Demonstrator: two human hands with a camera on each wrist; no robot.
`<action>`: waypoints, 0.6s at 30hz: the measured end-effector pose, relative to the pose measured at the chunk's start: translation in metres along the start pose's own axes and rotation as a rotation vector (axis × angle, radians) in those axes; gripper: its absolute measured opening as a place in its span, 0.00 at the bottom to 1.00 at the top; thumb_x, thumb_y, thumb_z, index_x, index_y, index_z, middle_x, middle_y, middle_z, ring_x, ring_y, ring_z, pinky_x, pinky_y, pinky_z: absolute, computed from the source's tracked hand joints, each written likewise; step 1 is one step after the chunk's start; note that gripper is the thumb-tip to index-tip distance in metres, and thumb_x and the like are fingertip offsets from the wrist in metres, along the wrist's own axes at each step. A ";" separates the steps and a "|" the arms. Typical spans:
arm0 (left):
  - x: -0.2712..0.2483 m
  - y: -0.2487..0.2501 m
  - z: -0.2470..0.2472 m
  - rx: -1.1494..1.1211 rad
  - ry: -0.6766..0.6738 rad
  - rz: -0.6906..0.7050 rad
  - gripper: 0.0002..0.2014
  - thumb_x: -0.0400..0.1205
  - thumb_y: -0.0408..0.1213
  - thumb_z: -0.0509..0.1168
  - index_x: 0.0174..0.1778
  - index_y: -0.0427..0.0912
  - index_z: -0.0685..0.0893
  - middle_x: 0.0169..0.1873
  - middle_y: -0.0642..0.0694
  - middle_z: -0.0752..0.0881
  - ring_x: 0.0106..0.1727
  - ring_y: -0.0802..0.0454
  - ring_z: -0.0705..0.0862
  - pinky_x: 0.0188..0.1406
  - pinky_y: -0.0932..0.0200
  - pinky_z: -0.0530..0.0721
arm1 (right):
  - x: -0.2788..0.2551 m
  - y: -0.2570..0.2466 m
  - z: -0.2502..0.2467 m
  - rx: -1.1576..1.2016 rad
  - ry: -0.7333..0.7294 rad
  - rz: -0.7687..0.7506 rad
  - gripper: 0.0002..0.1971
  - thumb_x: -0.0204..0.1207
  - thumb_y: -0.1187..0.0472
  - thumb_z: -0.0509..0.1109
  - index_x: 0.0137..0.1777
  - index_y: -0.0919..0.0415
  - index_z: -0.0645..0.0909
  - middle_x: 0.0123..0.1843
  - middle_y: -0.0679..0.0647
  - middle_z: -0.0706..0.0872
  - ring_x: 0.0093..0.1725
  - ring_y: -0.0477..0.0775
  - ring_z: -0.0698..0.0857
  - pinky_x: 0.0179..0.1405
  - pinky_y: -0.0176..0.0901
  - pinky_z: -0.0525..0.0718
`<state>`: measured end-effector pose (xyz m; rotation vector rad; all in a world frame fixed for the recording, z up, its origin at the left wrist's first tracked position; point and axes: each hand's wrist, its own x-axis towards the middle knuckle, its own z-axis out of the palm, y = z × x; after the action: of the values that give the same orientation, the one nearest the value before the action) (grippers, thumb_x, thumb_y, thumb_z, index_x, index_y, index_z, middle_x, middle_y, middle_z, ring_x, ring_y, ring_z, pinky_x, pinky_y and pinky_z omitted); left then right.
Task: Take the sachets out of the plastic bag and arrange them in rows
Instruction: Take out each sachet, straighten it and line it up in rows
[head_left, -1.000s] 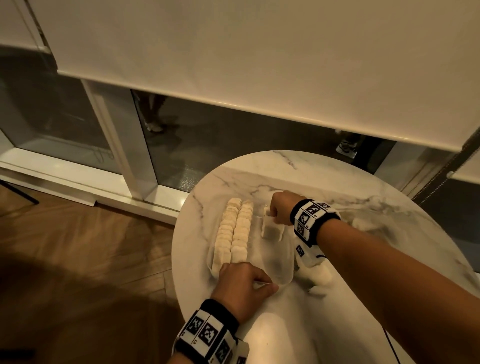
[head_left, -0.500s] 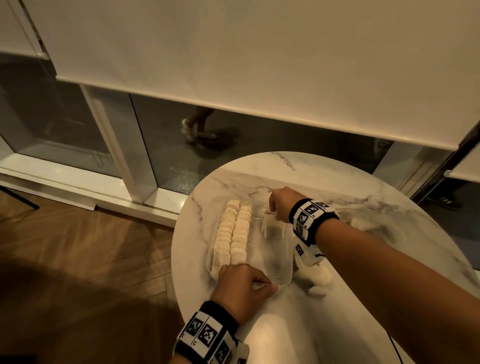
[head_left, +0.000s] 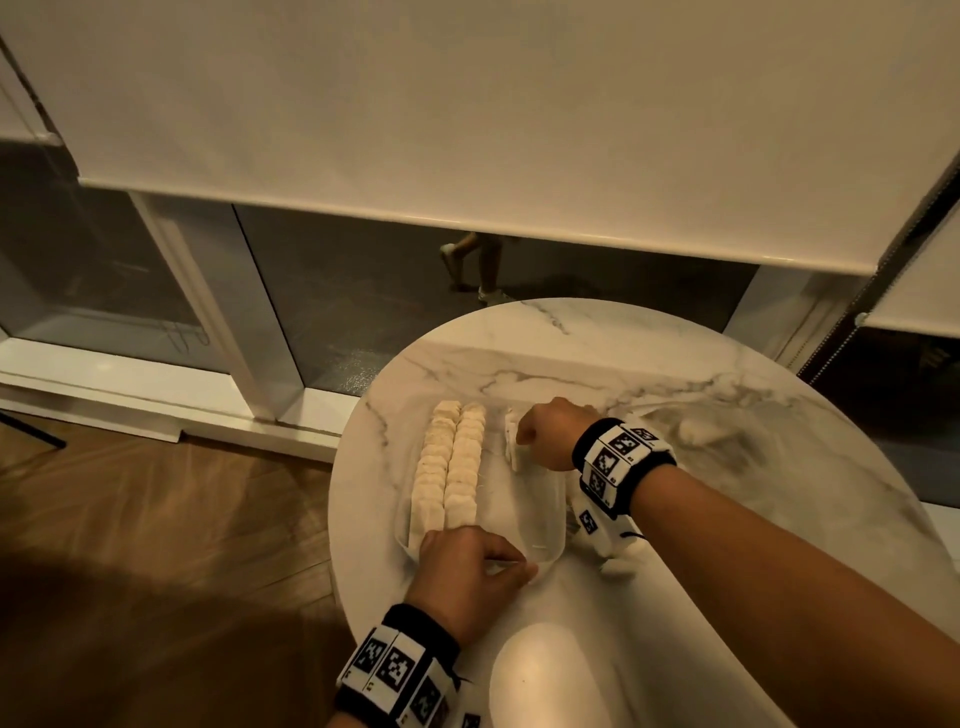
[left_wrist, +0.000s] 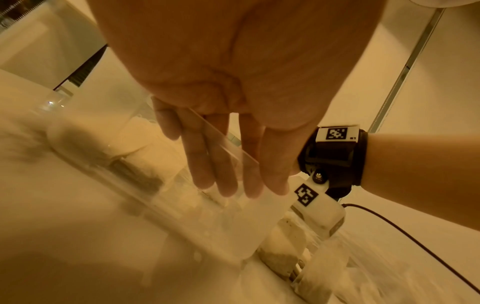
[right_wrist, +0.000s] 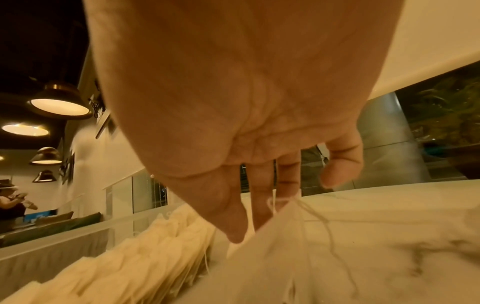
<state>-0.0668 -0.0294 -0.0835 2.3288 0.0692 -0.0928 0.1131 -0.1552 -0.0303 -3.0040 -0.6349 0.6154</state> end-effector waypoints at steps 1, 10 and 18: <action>0.000 -0.001 0.001 -0.011 -0.006 -0.002 0.13 0.76 0.59 0.72 0.47 0.57 0.94 0.43 0.67 0.91 0.48 0.73 0.84 0.59 0.69 0.79 | -0.001 0.001 0.001 0.031 0.010 -0.006 0.18 0.77 0.54 0.68 0.67 0.44 0.83 0.68 0.52 0.82 0.63 0.59 0.83 0.66 0.53 0.82; 0.002 -0.005 0.004 -0.029 0.002 -0.017 0.11 0.75 0.59 0.74 0.44 0.58 0.94 0.40 0.67 0.91 0.46 0.74 0.85 0.55 0.72 0.81 | -0.032 0.038 0.004 0.430 0.337 -0.065 0.15 0.81 0.64 0.64 0.62 0.51 0.88 0.61 0.50 0.88 0.57 0.51 0.84 0.55 0.39 0.78; 0.003 -0.010 0.007 -0.040 0.020 -0.063 0.11 0.73 0.60 0.75 0.42 0.59 0.93 0.40 0.66 0.91 0.46 0.72 0.86 0.55 0.68 0.84 | -0.091 0.084 0.048 0.756 0.425 0.069 0.09 0.80 0.62 0.70 0.55 0.49 0.88 0.47 0.45 0.89 0.44 0.41 0.84 0.49 0.41 0.81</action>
<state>-0.0654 -0.0277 -0.0961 2.2886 0.1535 -0.0984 0.0509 -0.2712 -0.0483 -2.3252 -0.1995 0.1407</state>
